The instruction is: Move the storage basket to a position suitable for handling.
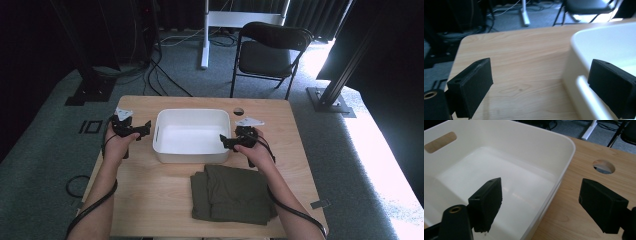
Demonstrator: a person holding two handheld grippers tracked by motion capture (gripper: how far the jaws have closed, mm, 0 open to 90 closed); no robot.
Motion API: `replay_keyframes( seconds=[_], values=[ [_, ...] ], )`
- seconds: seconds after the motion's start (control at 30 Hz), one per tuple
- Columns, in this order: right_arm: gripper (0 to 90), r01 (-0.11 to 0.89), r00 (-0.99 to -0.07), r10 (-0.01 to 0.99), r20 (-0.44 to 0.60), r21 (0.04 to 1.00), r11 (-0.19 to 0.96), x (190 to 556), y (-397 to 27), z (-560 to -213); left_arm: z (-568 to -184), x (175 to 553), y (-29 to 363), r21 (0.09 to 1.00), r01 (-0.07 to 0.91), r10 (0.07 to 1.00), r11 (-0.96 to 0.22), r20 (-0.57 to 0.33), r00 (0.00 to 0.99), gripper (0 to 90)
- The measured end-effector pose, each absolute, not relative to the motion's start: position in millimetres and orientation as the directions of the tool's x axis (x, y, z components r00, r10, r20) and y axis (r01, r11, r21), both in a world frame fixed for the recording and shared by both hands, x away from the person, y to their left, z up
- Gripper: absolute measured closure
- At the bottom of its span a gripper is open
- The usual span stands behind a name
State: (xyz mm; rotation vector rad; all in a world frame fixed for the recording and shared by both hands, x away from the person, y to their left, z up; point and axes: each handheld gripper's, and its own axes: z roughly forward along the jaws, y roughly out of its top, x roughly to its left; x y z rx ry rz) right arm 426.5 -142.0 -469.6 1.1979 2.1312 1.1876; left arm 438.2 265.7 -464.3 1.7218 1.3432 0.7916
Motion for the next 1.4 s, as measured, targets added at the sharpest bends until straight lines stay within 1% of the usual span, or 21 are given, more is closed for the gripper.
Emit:
replay_keyframes(
  seconds=[0.07,0.1,0.13,0.17,0.2,0.23,0.27,0.3,0.33,0.37,0.4,0.47,0.5,0.57,0.63,0.67,0.7,0.8,0.9,1.17,1.4],
  values=[
    [25.5,0.485,-0.523,0.851,0.037,0.834,0.262,429,-142,-468,-460,432,261,0.873,0.474,0.966,-0.113,-0.015,0.258,8.9],
    [25.7,0.488,-0.512,0.858,0.037,0.835,0.255,431,-142,-469,-459,430,260,0.871,0.481,0.963,-0.106,-0.032,0.269,12.3],
    [28.3,0.493,-0.505,0.862,0.039,0.833,0.251,432,-142,-469,-458,428,258,0.87,0.485,0.961,-0.091,-0.051,0.271,15.7],
    [33.2,0.495,-0.497,0.867,0.037,0.833,0.248,433,-142,-470,-458,425,256,0.872,0.481,0.959,-0.089,-0.055,0.278,16.0],
    [35.2,0.5,-0.49,0.871,0.036,0.83,0.247,434,-142,-470,-459,424,255,0.869,0.486,0.955,-0.091,-0.062,0.291,19.2],
    [37.2,0.5,-0.484,0.874,0.036,0.831,0.243,434,-142,-471,-460,423,253,0.86,0.505,0.952,-0.078,-0.087,0.295,25.0],
    [42.7,0.5,-0.478,0.878,0.032,0.831,0.242,434,-142,-471,-462,422,252,0.855,0.511,0.948,-0.087,-0.087,0.307,25.7],
    [45.9,0.512,-0.471,0.882,0.03,0.823,0.246,434,-142,-472,-463,421,251,0.845,0.523,0.947,-0.108,-0.072,0.312,31.6],
    [46.0,0.524,-0.462,0.886,0.04,0.819,0.236,435,-142,-472,-464,421,249,0.837,0.532,0.949,-0.128,-0.052,0.31,40.4],
    [46.5,0.529,-0.452,0.891,0.045,0.818,0.227,435,-142,-472,-466,420,246,0.837,0.523,0.948,-0.159,-0.019,0.318,40.8],
    [49.9,0.527,-0.438,0.898,0.042,0.821,0.219,435,-141,-472,-468,420,244,0.827,0.539,0.949,-0.157,-0.024,0.313,46.8],
    [51.5,0.53,-0.438,0.898,0.041,0.818,0.222,435,-139,-473,-469,420,240,0.818,0.56,0.951,-0.13,-0.057,0.305,51.5],
    [53.1,0.536,-0.432,0.901,0.04,0.814,0.221,435,-137,-474,-469,420,238,0.814,0.563,0.95,-0.139,-0.05,0.307,55.6],
    [55.3,0.555,-0.433,0.9,0.048,0.801,0.223,436,-134,-476,-469,421,236,0.811,0.568,0.955,-0.136,-0.046,0.294,56.5],
    [64.3,0.568,-0.42,0.906,0.047,0.792,0.222,436,-131,-478,-470,422,233,0.805,0.578,0.949,-0.133,-0.063,0.307,63.2],
    [65.3,0.574,-0.407,0.912,0.043,0.789,0.219,435,-130,-479,-471,423,232,0.799,0.586,0.948,-0.135,-0.068,0.312,66.1],
    [70.9,0.579,-0.401,0.915,0.045,0.787,0.215,435,-129,-480,-472,424,230,0.791,0.596,0.944,-0.136,-0.079,0.32,70.5],
    [73.8,0.596,-0.387,0.921,0.047,0.775,0.21,435,-126,-482,-474,425,226,0.779,0.611,0.95,-0.138,-0.07,0.304,71.2],
    [74.7,0.604,-0.372,0.927,0.053,0.772,0.198,435,-125,-482,-475,425,222,0.772,0.623,0.953,-0.123,-0.083,0.291,77.9],
    [76.6,0.621,-0.344,0.937,0.061,0.763,0.179,436,-123,-481,-474,427,211,0.752,0.646,0.971,-0.129,-0.037,0.237,80.3],
    [77.6,0.617,-0.329,0.943,0.043,0.766,0.181,437,-127,-481,-474,430,203,0.752,0.646,0.971,-0.133,-0.032,0.237,80.6]
  ],
)
